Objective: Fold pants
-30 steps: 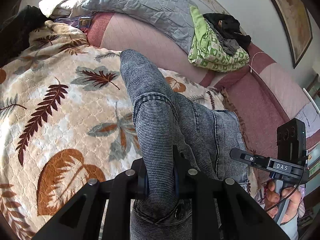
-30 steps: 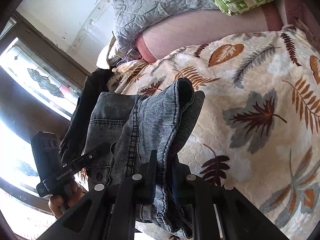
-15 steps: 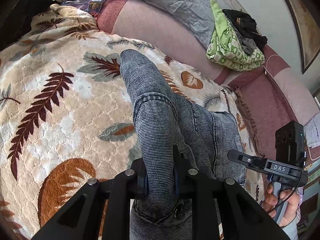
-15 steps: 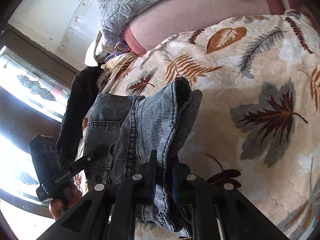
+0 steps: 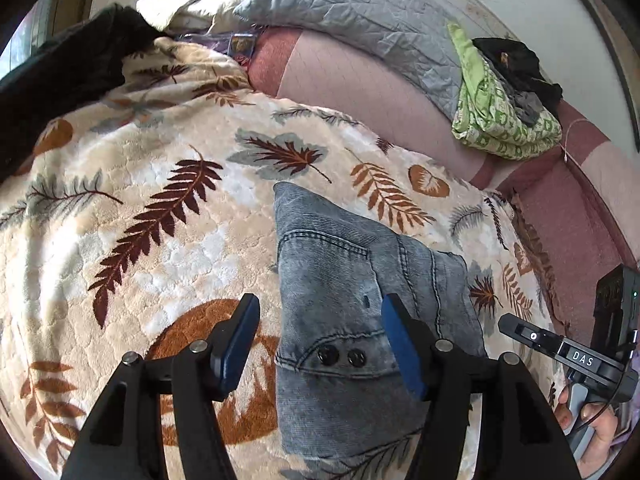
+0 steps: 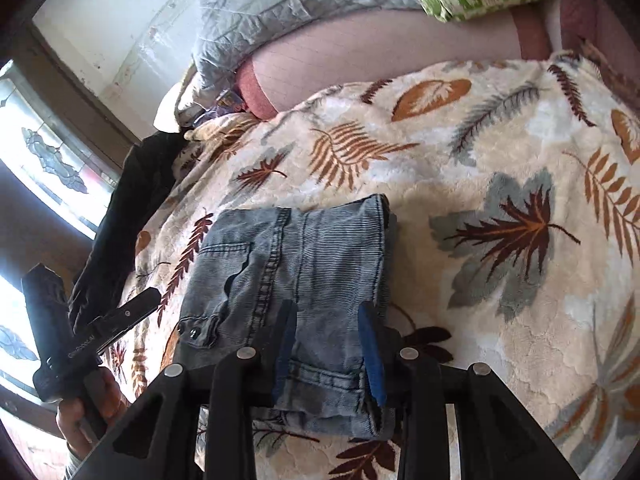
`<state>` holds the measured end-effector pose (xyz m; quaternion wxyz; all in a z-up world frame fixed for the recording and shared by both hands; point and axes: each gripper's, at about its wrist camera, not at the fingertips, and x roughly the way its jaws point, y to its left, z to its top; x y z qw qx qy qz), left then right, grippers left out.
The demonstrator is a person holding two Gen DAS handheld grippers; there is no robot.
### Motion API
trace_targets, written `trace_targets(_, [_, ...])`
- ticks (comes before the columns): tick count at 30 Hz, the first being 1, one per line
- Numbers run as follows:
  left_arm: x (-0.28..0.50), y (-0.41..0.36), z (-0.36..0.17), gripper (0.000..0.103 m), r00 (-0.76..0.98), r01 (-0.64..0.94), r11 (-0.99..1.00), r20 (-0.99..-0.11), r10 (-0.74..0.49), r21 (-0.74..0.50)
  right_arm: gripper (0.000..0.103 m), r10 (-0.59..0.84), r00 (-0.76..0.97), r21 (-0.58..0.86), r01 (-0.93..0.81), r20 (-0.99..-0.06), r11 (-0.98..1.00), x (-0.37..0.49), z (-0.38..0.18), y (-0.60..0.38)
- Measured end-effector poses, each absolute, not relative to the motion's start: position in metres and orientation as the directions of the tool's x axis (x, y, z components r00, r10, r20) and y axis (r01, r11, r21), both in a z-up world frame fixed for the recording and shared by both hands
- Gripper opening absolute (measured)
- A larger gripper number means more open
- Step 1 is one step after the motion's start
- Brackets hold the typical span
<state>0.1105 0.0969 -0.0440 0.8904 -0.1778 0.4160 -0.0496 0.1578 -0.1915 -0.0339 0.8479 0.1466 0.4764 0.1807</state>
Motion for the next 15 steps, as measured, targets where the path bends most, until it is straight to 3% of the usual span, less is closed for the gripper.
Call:
trace_targets(3, [0.101,0.075,-0.057,0.066,0.622,-0.049,0.962,-0.762,-0.180,-0.267,0.036,0.415,0.454,0.367,-0.194,-0.788,0.910,0.143,-0.047,-0.176])
trace_targets(6, [0.103,0.053,-0.095,0.067,0.527,-0.050,0.989,-0.845,-0.092,-0.139,0.037,0.299,0.359,0.246,-0.186,-0.884,0.951,0.140,-0.091,-0.161])
trace_targets(10, [0.087,0.057,-0.077,0.067,0.575,-0.088,0.990,-0.817,-0.041,-0.112,0.039,0.327,0.415,0.276,-0.179,-0.849,0.944,0.126,-0.069,-0.170])
trace_targets(11, [0.081,0.055,-0.067,0.067,0.592,-0.096,0.991,-0.806,-0.018,-0.092,0.043,0.335,0.443,0.283,-0.181,-0.832,0.942,0.119,-0.056,-0.174])
trace_targets(13, [0.063,0.049,-0.044,0.069,0.650,-0.090,0.994,-0.759,0.010,-0.063,0.070,0.327,0.510,0.263,-0.196,-0.795,0.945,0.101,-0.031,-0.178])
trace_targets(15, [0.045,0.042,-0.024,0.078,0.690,-0.093,0.995,-0.723,0.038,-0.036,0.084,0.321,0.569,0.232,-0.225,-0.757,0.946,0.079,-0.010,-0.177])
